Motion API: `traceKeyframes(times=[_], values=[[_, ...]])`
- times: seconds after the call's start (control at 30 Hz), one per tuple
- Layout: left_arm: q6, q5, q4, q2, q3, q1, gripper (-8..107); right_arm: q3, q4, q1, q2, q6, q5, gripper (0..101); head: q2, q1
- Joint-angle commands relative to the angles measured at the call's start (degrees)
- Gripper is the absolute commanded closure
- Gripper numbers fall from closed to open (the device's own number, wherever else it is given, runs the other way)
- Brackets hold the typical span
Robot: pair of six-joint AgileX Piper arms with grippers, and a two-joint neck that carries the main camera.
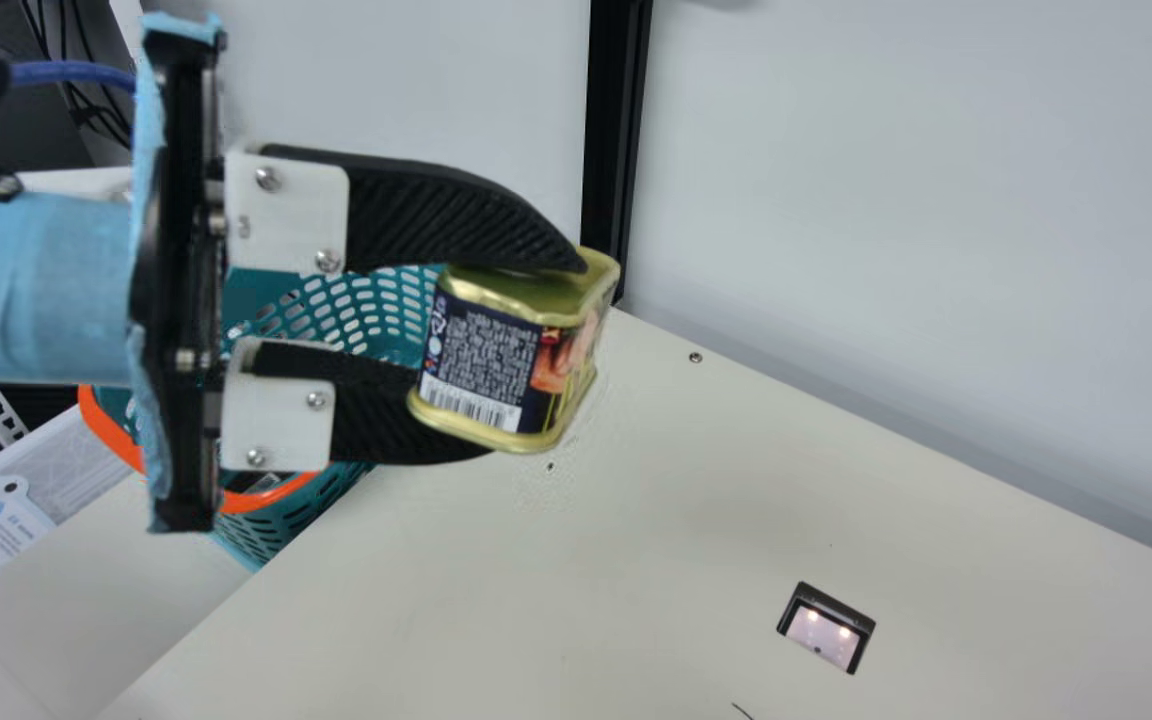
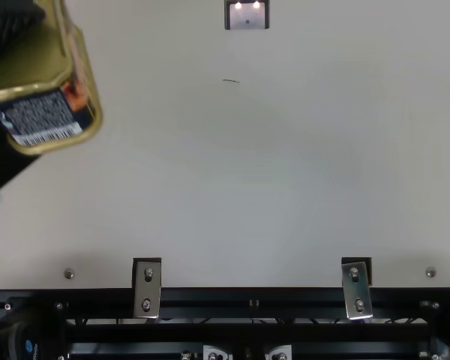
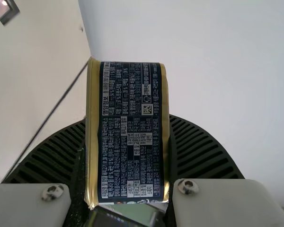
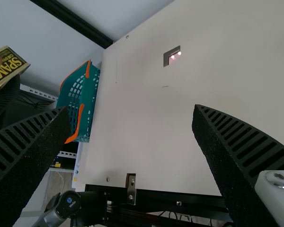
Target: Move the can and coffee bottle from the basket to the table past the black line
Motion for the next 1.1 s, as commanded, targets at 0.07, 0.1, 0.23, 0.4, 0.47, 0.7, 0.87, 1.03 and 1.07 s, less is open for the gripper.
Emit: traceKeyframes(times=[0.07, 0.1, 0.23, 0.4, 0.47, 0.7, 0.87, 1.03, 1.07], values=[[-6.00, -0.14, -0.78, -1.15, -0.86, -0.04, 89, 0.00, 0.00, 0.00, 0.00, 0.00, 0.00, 0, 0.88, -1.33], [-6.93, -0.14, -0.81, -1.44, -1.15, -0.09, 89, 0.00, 0.00, 0.00, 0.00, 0.00, 0.00, 0, 0.88, -1.33], [-9.97, -0.14, -0.05, -2.74, -2.60, -0.55, 89, 0.00, 0.00, 0.00, 0.00, 0.00, 0.00, 0, 0.88, -1.33], [-11.30, -0.03, 1.36, -3.80, -3.77, -1.17, 89, 0.00, 0.00, 0.00, 0.00, 0.00, 0.00, 0, 0.88, -1.33], [-11.38, 0.10, 1.47, -3.80, -3.78, -1.17, 89, 0.00, 0.00, 0.00, 0.00, 0.00, 0.00, 0, 0.88, -1.33], [-11.37, 0.10, 1.47, -3.80, -3.78, -1.17, 89, 0.00, 0.00, 0.00, 0.00, 0.00, 0.00, 0, 0.88, -1.33], [-10.60, -0.14, 1.19, -3.58, -3.28, -1.15, 89, 0.00, 0.00, 0.00, 0.00, 0.00, 0.00, 0, 0.88, -1.33], [-9.98, -0.36, 2.12, -3.55, -3.29, -0.30, 89, 0.00, 0.00, 0.00, 0.00, 0.00, 0.00, 0, 0.88, -1.33], [-10.00, -0.77, 2.68, -3.66, -3.31, -0.62, 89, 0.00, 0.00, 0.00, 0.00, 0.00, 0.00, 0, 0.88, -1.33]])
